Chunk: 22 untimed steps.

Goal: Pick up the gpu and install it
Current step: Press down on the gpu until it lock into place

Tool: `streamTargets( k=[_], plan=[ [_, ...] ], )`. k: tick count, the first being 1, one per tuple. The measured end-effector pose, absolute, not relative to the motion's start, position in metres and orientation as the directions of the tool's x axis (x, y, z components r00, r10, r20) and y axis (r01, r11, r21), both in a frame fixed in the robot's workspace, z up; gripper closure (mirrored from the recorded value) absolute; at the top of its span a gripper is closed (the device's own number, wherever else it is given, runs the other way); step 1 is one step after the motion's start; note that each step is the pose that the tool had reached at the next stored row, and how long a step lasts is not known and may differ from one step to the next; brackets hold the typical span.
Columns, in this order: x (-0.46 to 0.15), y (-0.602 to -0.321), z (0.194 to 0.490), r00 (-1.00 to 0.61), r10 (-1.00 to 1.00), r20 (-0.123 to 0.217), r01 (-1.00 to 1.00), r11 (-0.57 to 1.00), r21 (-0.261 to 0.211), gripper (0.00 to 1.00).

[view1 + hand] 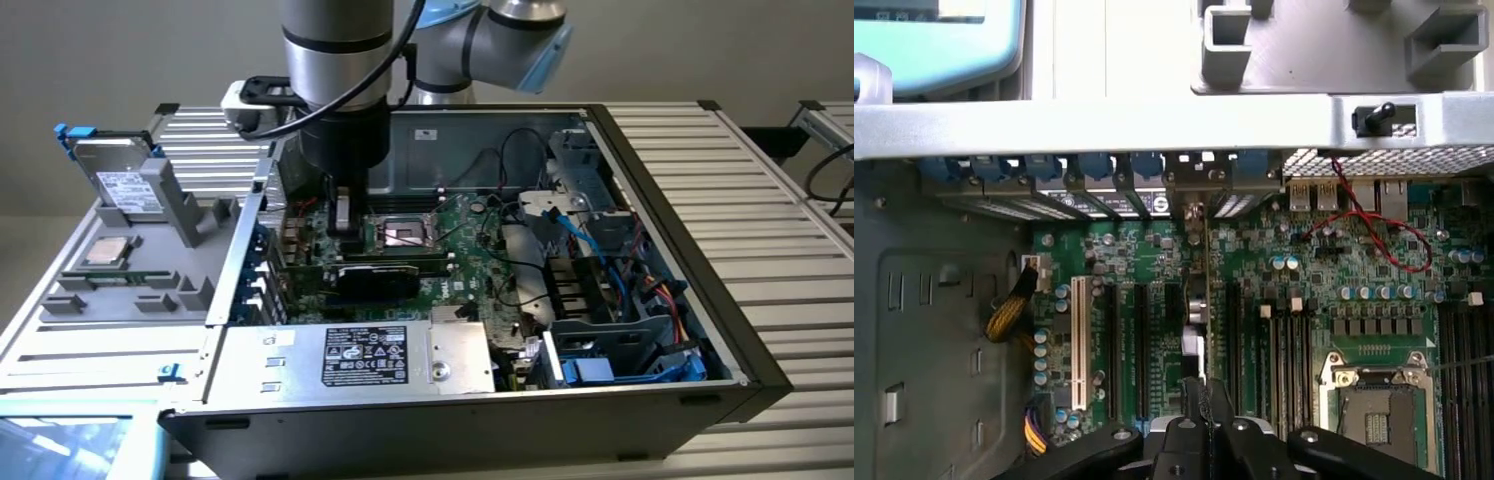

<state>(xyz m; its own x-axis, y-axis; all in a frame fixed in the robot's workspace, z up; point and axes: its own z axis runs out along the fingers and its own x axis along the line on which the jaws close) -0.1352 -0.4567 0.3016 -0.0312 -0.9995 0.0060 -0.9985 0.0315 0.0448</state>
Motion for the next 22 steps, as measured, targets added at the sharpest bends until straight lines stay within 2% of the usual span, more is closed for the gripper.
streamTargets(
  k=[22],
  plan=[
    [-0.153, -0.451, 0.270, -0.042, -0.999, 0.006, -0.999, 0.042, 0.016, 0.88]
  ],
)
